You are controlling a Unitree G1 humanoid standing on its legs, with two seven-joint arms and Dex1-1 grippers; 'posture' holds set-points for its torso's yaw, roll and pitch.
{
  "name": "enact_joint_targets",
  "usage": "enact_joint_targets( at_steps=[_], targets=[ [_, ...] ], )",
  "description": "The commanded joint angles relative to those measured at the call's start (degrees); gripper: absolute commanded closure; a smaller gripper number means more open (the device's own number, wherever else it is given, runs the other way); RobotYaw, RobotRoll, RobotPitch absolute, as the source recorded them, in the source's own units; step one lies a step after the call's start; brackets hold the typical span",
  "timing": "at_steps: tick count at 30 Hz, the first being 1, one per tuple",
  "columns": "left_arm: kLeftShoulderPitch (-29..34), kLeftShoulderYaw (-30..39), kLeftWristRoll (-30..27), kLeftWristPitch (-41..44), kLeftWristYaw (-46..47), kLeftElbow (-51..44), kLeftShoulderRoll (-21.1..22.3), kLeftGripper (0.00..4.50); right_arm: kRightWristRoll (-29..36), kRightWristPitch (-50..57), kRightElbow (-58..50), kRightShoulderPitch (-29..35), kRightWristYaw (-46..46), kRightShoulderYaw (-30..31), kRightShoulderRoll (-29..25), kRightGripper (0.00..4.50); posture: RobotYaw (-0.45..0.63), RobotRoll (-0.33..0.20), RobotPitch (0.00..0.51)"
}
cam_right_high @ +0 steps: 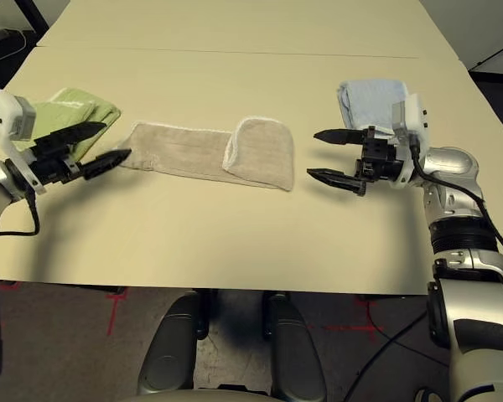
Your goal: Fold the towel and set it aside.
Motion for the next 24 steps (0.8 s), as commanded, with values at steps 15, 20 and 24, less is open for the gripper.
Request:
enact_joint_targets(
  at_steps=[15, 20, 24],
  targets=[
    [0.8, 4.1, -11.2, 30.7, 6.8, -4.2, 4.0, 0.00, -0.1, -1.5, -0.6, 0.8, 0.7, -0.5, 0.1, 0.01, 0.18, 0.000, 0.219],
    [-2.7, 9.7, -15.0, 43.6, 13.6, -3.0, 0.5, 0.00, -0.1, -1.4, -0.7, 0.9, 0.6, -0.4, 0.2, 0.01, 0.18, 0.000, 0.218],
    [-6.2, 13.9, -15.8, 50.2, 18.6, -2.3, -4.0, 0.00, -0.2, -1.4, -0.7, 0.6, 0.4, -0.3, 0.4, 0.01, 0.18, 0.000, 0.219]
  ],
)
